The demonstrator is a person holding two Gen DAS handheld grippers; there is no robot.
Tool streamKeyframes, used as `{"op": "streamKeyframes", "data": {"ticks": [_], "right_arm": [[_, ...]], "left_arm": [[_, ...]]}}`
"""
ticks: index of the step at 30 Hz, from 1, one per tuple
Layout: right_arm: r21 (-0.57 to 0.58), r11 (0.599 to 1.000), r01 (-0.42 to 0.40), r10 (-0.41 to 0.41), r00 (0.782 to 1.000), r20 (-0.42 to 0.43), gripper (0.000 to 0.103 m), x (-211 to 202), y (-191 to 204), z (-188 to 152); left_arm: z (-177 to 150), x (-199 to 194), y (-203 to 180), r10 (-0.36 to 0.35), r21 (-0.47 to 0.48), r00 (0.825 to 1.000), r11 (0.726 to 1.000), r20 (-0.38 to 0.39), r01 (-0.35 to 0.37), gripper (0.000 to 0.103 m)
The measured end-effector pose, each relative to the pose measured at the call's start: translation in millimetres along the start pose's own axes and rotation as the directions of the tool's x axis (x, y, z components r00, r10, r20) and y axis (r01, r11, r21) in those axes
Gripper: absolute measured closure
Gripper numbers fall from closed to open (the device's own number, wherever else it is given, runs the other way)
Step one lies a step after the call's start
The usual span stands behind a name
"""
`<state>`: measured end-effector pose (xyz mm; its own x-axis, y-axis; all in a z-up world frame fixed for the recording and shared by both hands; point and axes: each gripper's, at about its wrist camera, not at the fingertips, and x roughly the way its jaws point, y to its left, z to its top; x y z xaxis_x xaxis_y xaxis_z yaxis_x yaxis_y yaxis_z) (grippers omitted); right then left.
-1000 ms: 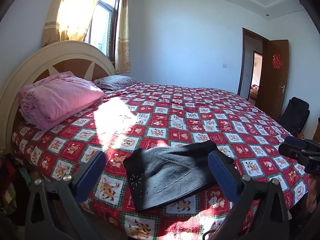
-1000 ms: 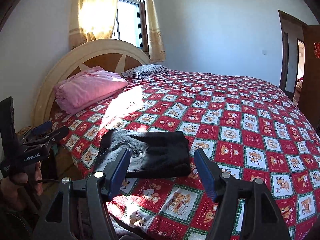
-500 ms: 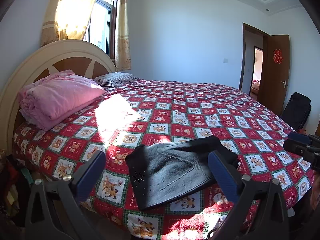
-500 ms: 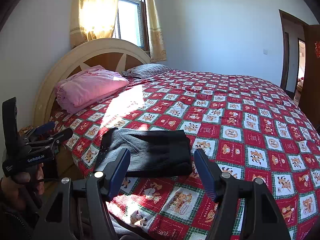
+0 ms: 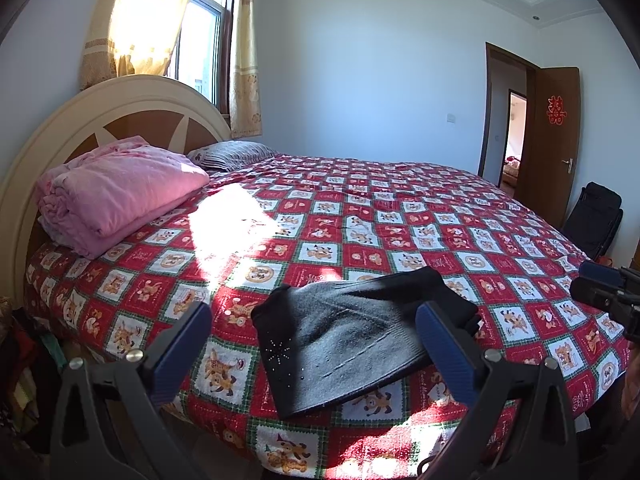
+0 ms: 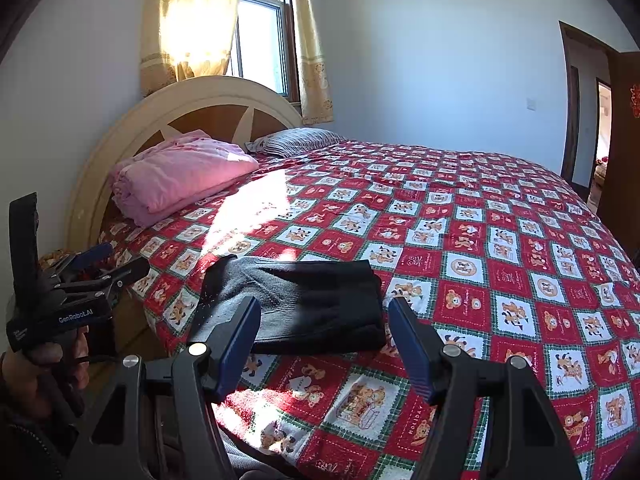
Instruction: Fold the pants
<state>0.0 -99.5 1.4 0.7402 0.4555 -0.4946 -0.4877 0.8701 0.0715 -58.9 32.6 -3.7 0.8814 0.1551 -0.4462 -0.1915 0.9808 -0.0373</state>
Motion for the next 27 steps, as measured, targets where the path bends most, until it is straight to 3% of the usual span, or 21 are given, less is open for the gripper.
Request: {"op": "streamKeyframes", "data": {"ticks": [27], "right_arm": [[-0.003,1.000,0.000,0.000,1.000,-0.005,0.035,4.8,3.6,-3.3]], "left_arm": [[-4.0,9.6,3.5,0.012,0.029,0.999,1.000,-0.031,-0.011,0.000]]}}
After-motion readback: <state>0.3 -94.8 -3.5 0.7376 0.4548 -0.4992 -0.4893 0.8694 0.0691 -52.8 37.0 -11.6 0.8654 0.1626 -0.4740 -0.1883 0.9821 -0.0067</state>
